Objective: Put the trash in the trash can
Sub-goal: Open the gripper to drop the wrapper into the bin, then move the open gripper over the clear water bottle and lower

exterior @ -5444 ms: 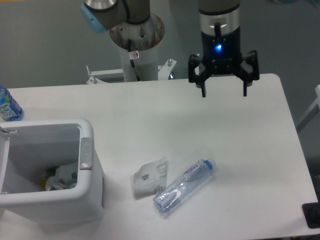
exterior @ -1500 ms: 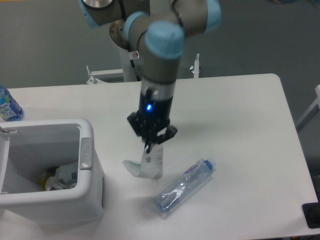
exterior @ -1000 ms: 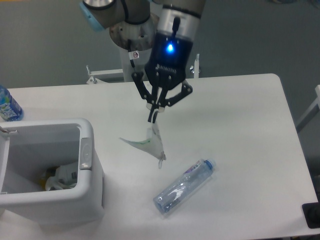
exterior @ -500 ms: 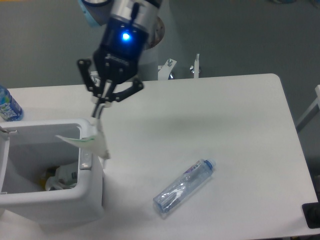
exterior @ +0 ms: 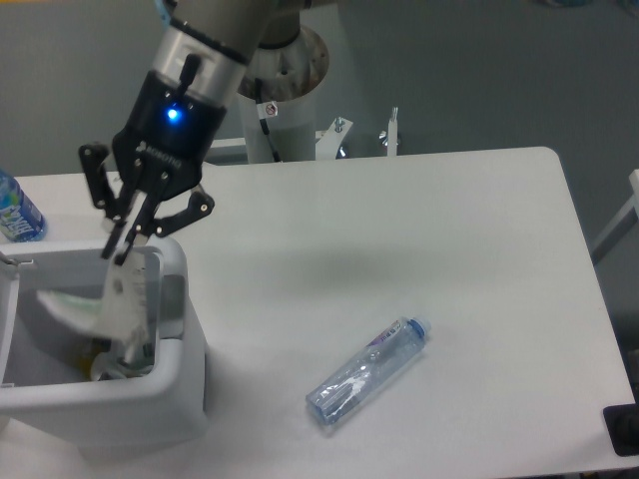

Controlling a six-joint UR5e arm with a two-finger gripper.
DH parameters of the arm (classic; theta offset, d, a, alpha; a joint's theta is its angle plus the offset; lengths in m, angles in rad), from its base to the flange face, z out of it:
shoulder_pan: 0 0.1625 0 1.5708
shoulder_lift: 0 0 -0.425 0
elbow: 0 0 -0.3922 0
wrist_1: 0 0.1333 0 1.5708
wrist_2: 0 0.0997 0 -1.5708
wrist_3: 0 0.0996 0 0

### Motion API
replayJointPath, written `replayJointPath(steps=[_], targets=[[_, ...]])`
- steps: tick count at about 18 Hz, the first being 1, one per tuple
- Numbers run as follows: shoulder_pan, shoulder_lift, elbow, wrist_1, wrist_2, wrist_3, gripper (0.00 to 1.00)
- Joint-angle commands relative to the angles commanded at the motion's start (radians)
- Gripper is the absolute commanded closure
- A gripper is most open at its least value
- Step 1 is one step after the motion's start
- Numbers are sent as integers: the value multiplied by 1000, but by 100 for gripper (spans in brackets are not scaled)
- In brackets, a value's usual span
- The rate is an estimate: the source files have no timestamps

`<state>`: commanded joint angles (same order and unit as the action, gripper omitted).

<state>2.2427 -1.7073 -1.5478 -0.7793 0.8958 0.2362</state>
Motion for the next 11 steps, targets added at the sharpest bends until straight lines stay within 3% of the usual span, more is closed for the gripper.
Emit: replayJointPath(steps=[5,11], targets=[[18,0,14,-2,2,-11,0],[152,11,17,-2,72,-55,0]])
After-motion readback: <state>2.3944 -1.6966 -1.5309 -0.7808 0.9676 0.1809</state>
